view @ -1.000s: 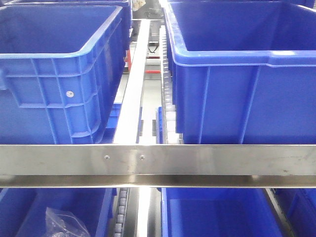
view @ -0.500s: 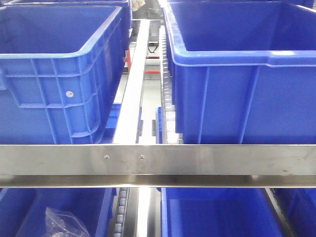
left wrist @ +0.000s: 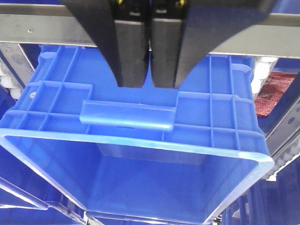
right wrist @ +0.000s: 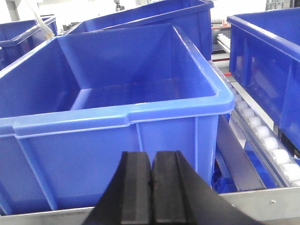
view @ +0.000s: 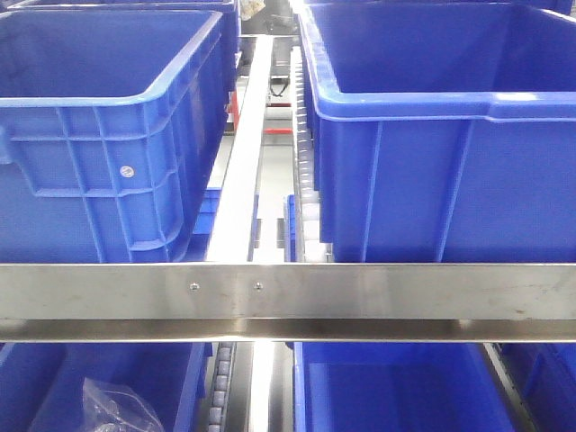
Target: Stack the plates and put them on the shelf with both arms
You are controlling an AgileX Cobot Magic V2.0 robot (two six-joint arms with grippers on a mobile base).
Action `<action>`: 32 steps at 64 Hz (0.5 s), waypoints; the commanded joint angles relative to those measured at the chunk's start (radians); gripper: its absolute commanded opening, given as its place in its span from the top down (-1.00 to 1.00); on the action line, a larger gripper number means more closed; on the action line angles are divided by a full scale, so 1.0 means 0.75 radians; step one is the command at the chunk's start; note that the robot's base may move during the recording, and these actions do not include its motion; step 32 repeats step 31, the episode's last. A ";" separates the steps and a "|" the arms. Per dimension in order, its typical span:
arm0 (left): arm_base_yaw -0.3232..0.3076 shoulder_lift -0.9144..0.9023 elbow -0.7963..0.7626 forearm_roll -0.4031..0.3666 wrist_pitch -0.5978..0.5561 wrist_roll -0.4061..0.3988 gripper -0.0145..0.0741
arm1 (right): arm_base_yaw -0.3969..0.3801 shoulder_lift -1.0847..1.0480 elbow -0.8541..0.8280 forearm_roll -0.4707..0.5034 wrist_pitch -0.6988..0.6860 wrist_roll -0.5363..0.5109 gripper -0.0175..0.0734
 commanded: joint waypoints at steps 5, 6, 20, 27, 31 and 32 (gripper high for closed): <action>-0.002 -0.027 0.003 -0.017 -0.117 0.000 0.47 | -0.001 -0.024 0.000 -0.003 -0.117 -0.006 0.49; -0.002 -0.027 0.003 -0.017 -0.117 0.000 0.47 | -0.001 -0.024 0.000 -0.003 -0.117 -0.006 0.49; -0.002 -0.027 0.003 -0.017 -0.117 0.000 0.47 | -0.001 -0.024 0.000 -0.003 -0.117 -0.006 0.49; -0.002 -0.027 0.003 -0.017 -0.117 0.000 0.47 | -0.001 -0.024 0.000 -0.003 -0.117 -0.006 0.49; -0.002 -0.027 0.003 -0.017 -0.117 0.000 0.47 | -0.001 -0.024 0.000 -0.003 -0.117 -0.006 0.49; -0.002 -0.027 0.003 -0.017 -0.117 0.000 0.47 | -0.001 -0.024 0.000 -0.003 -0.117 -0.006 0.49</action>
